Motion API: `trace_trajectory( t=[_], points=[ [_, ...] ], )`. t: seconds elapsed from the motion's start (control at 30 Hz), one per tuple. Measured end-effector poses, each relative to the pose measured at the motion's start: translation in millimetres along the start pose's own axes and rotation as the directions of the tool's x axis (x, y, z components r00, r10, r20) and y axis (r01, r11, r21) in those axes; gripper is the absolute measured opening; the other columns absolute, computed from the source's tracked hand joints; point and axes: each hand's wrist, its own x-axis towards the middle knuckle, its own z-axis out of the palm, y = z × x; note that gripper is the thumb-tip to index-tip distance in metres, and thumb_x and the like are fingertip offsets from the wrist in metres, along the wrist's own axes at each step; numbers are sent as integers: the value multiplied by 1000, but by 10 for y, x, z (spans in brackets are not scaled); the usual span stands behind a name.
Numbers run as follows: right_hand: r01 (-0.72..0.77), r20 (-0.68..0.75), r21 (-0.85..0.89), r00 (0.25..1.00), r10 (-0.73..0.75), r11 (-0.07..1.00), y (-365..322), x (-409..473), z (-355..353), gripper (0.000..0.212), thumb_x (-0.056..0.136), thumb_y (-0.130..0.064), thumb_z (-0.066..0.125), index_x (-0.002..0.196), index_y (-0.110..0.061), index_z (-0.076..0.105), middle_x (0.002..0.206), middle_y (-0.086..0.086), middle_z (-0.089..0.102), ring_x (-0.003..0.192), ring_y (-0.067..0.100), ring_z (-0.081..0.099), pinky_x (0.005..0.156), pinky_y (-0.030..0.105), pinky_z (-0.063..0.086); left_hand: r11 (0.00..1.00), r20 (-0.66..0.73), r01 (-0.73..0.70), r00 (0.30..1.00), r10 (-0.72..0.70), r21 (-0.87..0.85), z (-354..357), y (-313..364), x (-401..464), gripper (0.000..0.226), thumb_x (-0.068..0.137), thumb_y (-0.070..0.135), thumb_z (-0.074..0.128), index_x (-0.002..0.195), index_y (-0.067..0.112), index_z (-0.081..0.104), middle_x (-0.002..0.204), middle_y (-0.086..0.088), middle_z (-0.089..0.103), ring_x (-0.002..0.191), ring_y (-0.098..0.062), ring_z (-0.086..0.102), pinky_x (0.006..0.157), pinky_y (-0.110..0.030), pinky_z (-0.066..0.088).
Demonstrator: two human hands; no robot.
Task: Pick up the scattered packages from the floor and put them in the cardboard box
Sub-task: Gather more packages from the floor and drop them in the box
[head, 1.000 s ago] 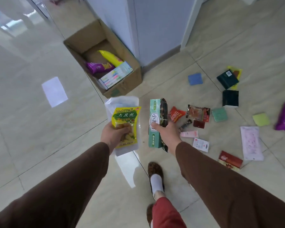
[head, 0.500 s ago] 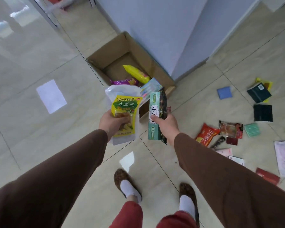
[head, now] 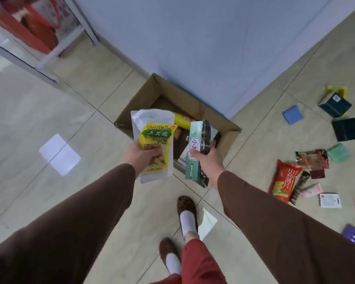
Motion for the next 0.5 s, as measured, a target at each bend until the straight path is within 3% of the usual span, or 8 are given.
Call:
trace_trajectory(
  t=[0.03,0.2,0.3,0.37,0.43,0.5],
  points=[
    [-14,-1,7,1000,14,1000,-55,66,79,44,88,-34,77,124,-20,56,119,6,70,97,23,71,81,35,58,1000,12,8,1000,-8,10,-65,55,139,31,71,13,86,99,19,74,96,-6,77,88,-25,74,87,-46,60],
    [-48,-71,74,996,54,996,-265,334,493,47,88,-34,77,128,-17,58,114,3,72,94,19,71,77,29,54,995,86,-22,996,14,94,-269,290,790,27,72,17,85,93,25,72,91,0,76,87,-22,73,89,-44,59],
    [-80,-121,138,988,97,987,-301,522,732,43,89,-30,77,126,-16,59,111,1,73,84,9,69,62,20,52,970,143,-86,988,54,228,-332,422,1154,21,75,22,81,92,24,70,86,1,74,85,-23,72,86,-40,59],
    [-85,-147,176,983,111,981,-324,643,847,42,90,-27,76,125,-17,56,110,0,72,81,5,67,56,15,48,930,181,-151,979,94,334,-362,474,1388,29,70,32,78,96,21,70,88,-4,74,84,-25,72,84,-41,60],
    [-83,-190,203,974,123,976,-346,760,952,43,90,-25,76,124,-18,52,112,1,72,83,7,67,62,21,52,885,219,-203,968,119,419,-362,510,1639,42,64,43,71,101,23,70,91,-6,73,83,-26,72,81,-43,61],
    [-88,-225,218,965,138,972,-347,911,1039,58,85,-30,79,133,-17,51,114,2,71,89,15,71,76,32,60,836,253,-249,958,138,489,-325,514,1895,51,61,51,68,105,24,67,90,-6,72,80,-25,72,77,-43,62]
  ],
)
